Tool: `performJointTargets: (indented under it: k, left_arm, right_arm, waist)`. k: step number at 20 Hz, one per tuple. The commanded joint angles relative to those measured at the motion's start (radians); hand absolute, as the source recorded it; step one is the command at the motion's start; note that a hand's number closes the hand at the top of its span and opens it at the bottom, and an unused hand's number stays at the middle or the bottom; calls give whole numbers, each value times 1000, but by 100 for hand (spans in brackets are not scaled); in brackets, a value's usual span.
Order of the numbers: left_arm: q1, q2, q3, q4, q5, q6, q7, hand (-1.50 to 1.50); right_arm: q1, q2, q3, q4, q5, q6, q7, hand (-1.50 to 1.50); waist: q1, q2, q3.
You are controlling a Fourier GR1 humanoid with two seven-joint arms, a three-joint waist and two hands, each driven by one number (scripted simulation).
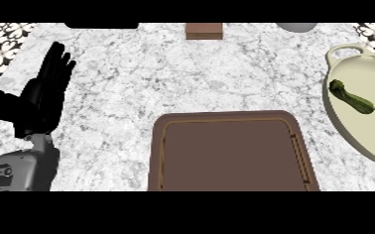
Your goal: Pick the squash from the tray and place it in the pot
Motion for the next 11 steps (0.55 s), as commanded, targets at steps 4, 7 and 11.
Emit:
performJointTargets:
  k: [4, 7, 11]
  left_arm:
    - [3, 5, 12, 7, 7, -11, -9, 0]
    - [11, 15, 20, 32, 10, -27, -33, 0]
    - [-6, -6, -4, 18, -1, -11, -5, 0]
  right_arm:
    - [85, -56, -3, 49, -5, 123, -117, -150]
    - [90, -66, 2, 43, -5, 127, -122, -150]
    - [128, -67, 3, 48, -13, 148, -150, -150]
  waist:
    - [2, 2, 3]
    - [4, 5, 4]
    - [-5, 2, 4]
